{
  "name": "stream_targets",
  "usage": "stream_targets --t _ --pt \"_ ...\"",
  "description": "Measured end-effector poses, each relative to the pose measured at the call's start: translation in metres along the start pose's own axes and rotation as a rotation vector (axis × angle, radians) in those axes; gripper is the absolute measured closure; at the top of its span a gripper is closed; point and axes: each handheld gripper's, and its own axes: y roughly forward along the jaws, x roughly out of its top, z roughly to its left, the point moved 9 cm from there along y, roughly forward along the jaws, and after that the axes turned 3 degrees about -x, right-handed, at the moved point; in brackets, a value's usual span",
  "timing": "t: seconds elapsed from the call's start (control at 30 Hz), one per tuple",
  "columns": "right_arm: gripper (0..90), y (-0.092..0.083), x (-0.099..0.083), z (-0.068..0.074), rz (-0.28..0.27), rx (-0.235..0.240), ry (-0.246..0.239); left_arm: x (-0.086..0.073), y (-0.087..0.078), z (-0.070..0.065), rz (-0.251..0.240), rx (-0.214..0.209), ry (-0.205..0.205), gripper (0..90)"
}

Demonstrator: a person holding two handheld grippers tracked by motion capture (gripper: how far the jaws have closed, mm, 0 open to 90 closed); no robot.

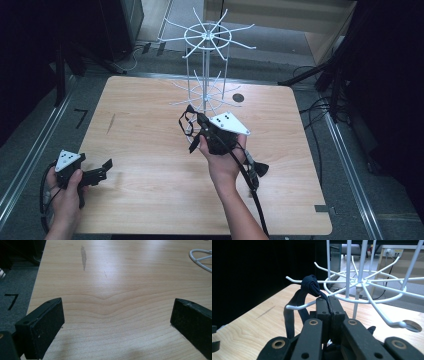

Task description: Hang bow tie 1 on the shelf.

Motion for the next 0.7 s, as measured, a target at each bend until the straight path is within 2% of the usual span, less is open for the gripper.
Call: stream_targets --t 0.33,0.4,0.6,0.63,0.67,0.7 --pt "86.6 0.005 -0.007 -0.005 0.008 -0.025 -0.012 0.000 0.000 0.000 0.000 0.000 -0.002 0.0" --pt "80.8 0.006 -0.011 -0.007 0.015 -0.033 -0.014 0.000 0.000 0.000 0.001 -0.001 -0.003 0.0" --pt "72.7 0.007 -0.017 -0.012 0.018 -0.036 -0.013 0.000 0.000 0.000 -0.001 0.000 -0.003 0.0" --pt "67.8 0.006 -0.019 -0.013 0.018 -0.027 -0.008 0.000 0.000 0.000 -0.001 0.001 -0.003 0.0" --pt "67.8 0.006 -0.019 -0.013 0.018 -0.027 -0.008 0.000 0.000 0.000 -0.001 0.000 -0.003 0.0" --pt "62.3 0.005 -0.021 -0.013 0.020 -0.013 -0.012 0.000 0.000 0.000 -0.001 0.000 -0.002 0.0"
